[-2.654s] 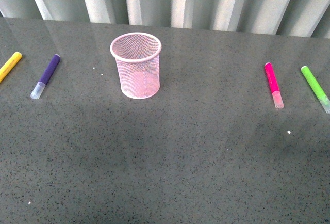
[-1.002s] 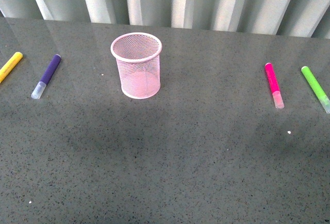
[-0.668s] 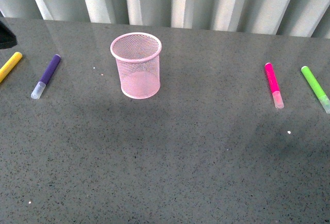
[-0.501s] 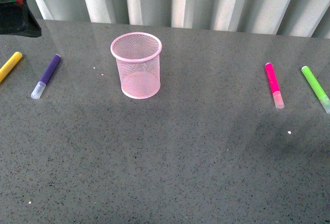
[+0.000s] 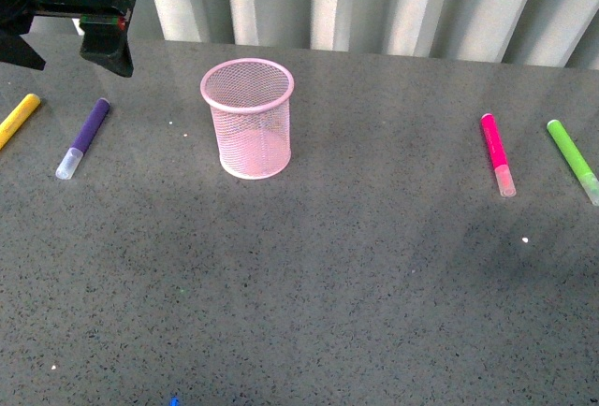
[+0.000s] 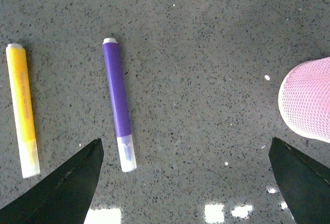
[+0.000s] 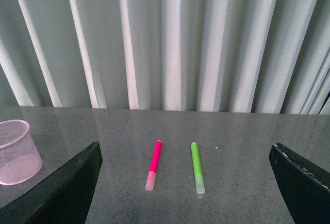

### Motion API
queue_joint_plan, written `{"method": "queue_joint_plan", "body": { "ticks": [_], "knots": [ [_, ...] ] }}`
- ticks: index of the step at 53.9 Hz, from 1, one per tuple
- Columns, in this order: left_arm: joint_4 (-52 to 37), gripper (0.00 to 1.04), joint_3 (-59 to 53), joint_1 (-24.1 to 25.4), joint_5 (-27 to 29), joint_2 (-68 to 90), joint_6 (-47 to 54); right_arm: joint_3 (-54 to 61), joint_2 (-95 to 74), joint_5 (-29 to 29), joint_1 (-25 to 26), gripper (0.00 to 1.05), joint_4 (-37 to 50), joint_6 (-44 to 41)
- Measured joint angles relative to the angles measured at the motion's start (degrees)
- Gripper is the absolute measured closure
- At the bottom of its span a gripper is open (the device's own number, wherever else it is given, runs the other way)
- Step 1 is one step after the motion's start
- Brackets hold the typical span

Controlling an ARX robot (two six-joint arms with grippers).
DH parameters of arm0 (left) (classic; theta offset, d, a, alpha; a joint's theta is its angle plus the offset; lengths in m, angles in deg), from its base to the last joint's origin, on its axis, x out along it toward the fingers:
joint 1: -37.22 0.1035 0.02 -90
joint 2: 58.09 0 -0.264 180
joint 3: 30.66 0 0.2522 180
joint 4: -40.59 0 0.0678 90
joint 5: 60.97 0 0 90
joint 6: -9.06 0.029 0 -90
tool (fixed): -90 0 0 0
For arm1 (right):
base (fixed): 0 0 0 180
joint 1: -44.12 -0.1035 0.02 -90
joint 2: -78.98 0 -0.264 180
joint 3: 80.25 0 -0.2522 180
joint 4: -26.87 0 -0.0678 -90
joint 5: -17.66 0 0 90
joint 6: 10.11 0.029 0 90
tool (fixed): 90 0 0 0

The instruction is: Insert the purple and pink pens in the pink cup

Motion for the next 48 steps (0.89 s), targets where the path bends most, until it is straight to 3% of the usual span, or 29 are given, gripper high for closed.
{"method": "queue_joint_plan", "body": {
  "ticks": [14,48],
  "knots": [
    [3.2,0.07,9.5,1.5,0.2,9.7,2.7,0.0,0.0,0.0,0.0,0.07,0.0,0.0],
    [3.4,0.07,17.4,2.5,-1.1,21.1,2.2,0.0,0.0,0.0,0.0,0.07,0.0,0.0]
  ]
}}
